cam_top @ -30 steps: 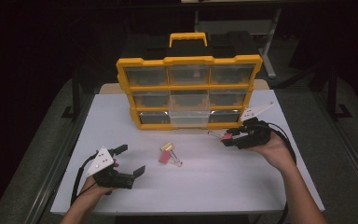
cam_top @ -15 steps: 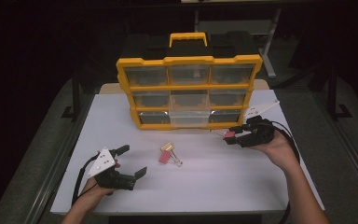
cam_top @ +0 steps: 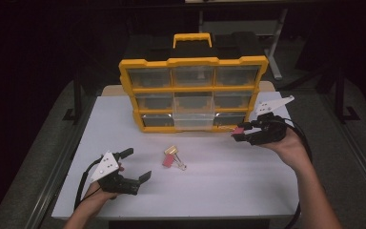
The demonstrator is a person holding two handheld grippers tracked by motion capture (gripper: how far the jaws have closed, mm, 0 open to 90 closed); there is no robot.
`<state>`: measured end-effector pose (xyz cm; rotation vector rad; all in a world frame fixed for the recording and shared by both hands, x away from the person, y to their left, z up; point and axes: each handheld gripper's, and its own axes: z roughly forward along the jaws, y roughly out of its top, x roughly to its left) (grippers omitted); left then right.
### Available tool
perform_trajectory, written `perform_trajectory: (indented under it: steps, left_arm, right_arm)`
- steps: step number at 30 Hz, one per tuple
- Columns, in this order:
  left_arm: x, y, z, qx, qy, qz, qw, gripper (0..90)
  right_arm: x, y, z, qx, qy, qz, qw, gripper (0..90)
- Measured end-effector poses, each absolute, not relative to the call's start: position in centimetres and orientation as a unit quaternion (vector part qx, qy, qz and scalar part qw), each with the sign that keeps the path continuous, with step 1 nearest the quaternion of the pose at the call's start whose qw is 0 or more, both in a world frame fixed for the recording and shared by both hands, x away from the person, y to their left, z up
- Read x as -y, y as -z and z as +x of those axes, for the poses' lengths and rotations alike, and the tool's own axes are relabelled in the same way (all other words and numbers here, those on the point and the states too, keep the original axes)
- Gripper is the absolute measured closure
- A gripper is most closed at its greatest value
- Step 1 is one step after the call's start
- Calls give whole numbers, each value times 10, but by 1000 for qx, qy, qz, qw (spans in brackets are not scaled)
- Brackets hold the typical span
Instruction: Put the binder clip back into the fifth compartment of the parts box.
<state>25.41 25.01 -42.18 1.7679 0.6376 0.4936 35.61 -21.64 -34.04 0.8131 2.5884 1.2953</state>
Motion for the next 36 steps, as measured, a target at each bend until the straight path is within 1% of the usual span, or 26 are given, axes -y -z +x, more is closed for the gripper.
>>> perform_trajectory:
  steps: [14, 22, 28, 36]
  left_arm:
    - [-250, 421, 255, -270, -211, 748, 568, 0]
    - [-250, 420, 255, -265, -215, 750, 567, 0]
    - [-249, 421, 254, -269, -211, 750, 566, 0]
    - [-248, 421, 255, -263, -212, 753, 565, 0]
  right_arm:
    - [221, 312, 357, -858, -434, 262, 87, 489]
    - [226, 295, 358, -851, -452, 255, 84, 489]
    - [225, 283, 361, -851, -453, 251, 89, 489]
    - [223, 268, 363, -845, -468, 246, 82, 489]
